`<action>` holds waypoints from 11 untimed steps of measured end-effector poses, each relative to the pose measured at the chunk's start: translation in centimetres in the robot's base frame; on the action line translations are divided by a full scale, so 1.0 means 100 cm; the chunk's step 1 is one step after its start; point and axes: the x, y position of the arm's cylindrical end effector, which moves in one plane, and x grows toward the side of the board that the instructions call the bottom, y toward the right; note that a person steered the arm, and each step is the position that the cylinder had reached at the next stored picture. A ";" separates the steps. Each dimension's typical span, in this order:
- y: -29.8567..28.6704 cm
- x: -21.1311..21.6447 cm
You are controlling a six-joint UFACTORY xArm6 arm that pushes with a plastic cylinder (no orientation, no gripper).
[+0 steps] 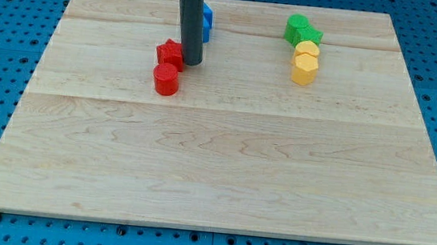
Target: Separate the red star and red circle
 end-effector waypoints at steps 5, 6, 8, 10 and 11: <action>-0.089 0.035; -0.085 0.009; -0.079 -0.026; -0.086 0.009; -0.068 0.029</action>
